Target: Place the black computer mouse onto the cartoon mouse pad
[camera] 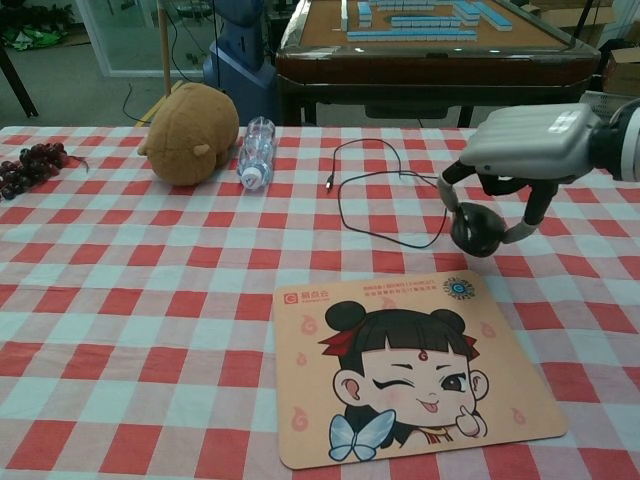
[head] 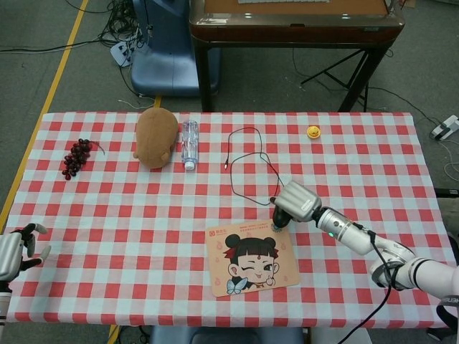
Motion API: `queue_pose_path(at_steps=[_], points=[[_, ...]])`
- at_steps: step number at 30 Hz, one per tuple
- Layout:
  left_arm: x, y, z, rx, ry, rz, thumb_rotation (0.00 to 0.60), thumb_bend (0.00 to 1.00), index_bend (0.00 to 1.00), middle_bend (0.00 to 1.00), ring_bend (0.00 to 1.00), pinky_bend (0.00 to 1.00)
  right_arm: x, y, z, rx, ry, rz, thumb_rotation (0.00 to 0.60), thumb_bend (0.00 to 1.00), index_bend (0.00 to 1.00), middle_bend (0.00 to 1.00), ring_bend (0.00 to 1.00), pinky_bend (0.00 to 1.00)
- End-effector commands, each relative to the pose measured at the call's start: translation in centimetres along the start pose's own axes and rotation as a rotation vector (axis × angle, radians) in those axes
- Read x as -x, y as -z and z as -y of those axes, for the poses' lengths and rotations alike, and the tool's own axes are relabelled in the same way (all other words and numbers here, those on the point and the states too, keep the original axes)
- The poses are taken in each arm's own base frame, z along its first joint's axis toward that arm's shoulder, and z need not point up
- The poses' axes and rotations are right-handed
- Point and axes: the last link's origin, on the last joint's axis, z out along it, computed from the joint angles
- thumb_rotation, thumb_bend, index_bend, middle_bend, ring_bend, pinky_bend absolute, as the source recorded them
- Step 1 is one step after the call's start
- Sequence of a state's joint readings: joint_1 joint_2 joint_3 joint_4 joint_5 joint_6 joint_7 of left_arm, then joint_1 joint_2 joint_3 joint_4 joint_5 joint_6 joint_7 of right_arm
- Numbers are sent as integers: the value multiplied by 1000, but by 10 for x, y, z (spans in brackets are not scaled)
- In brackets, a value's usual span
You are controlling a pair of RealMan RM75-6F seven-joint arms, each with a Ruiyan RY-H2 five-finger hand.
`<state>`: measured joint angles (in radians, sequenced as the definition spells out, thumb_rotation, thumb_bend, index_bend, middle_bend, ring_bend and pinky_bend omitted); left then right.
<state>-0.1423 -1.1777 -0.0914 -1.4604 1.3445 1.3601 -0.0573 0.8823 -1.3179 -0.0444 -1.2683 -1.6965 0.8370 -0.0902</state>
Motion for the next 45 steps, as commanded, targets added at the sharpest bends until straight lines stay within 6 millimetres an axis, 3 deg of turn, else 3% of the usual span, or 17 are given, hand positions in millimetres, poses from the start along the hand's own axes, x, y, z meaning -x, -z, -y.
queue_pose_path(at_steps=[1,9,22,33,45], points=[[-1,-1,3,-15,-4,-4,600,303,545,779,564,625,-2,0,16,-68,81,7,600,141,553,1000,1000,1000],[-2,-3,10,-45,-3,-12,600,302,545,780,564,625,1,-2,46,-180,208,-49,600,141,553,1000,1000,1000],[0,-5,13,-60,-4,-4,600,302,545,780,564,625,-2,-5,72,-318,356,-259,600,140,553,1000,1000,1000],[0,-4,15,-67,-9,-5,600,303,545,780,564,625,12,-9,96,-407,394,-268,600,140,553,1000,1000,1000],[-1,-4,15,-65,-9,-8,600,302,546,779,564,625,19,-10,108,-437,396,-260,600,125,553,1000,1000,1000]])
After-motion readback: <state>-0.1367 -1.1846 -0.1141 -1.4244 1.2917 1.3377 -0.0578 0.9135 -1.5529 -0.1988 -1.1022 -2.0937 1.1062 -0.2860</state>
